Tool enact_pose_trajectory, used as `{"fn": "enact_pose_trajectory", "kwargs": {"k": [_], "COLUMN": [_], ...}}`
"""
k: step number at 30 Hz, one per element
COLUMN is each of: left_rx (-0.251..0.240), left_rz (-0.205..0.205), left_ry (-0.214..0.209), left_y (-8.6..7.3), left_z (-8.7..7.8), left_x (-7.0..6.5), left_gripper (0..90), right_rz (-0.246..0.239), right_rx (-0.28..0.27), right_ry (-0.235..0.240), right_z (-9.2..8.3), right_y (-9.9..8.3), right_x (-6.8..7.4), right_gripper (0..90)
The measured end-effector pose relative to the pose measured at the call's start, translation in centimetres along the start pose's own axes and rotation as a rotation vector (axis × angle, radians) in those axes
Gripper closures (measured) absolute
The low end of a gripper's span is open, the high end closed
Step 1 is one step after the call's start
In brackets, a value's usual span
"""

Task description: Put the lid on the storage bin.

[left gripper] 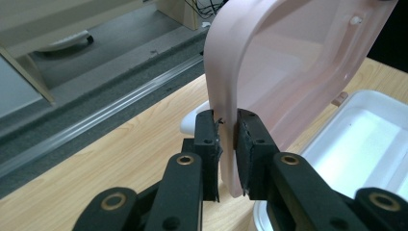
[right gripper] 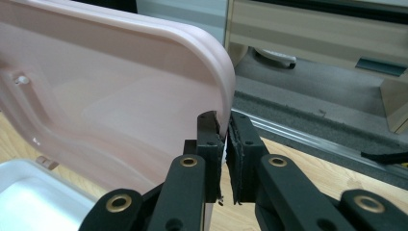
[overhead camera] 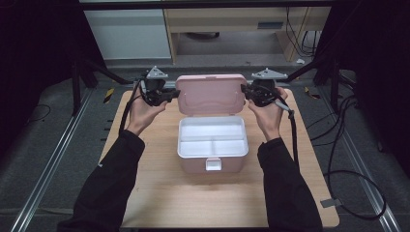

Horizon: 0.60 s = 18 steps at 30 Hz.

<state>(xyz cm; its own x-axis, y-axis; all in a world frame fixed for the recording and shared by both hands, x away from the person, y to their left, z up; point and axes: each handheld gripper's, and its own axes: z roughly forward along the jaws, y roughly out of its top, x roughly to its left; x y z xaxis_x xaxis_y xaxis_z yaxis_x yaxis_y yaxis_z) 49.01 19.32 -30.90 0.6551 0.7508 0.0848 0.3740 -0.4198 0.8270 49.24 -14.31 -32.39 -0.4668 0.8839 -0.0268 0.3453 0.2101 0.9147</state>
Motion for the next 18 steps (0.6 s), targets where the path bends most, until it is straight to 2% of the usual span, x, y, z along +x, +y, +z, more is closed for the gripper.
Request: {"fn": "enact_pose_trajectory", "kwargs": {"k": [6, 13, 18], "left_rx": [-0.007, -0.008, -0.014], "left_rz": [0.036, 0.086, 0.097], "left_ry": [0.013, 0.014, -0.001], "left_y": [-0.6, -1.5, -2.3], "left_z": [-1.0, -2.2, -2.8], "left_x": [-1.3, -2.5, -3.1], "left_gripper": [79.8, 81.7, 81.6], "right_rz": [-0.023, -0.046, -0.060], "right_rx": [-0.012, -0.035, -0.042], "right_ry": [0.010, 0.044, 0.067], "right_z": [-1.6, -3.1, -4.0], "right_y": [-0.7, -1.8, -2.6], "right_x": [0.6, 1.0, 1.4], "right_gripper": [83.3, 79.4, 76.6]}}
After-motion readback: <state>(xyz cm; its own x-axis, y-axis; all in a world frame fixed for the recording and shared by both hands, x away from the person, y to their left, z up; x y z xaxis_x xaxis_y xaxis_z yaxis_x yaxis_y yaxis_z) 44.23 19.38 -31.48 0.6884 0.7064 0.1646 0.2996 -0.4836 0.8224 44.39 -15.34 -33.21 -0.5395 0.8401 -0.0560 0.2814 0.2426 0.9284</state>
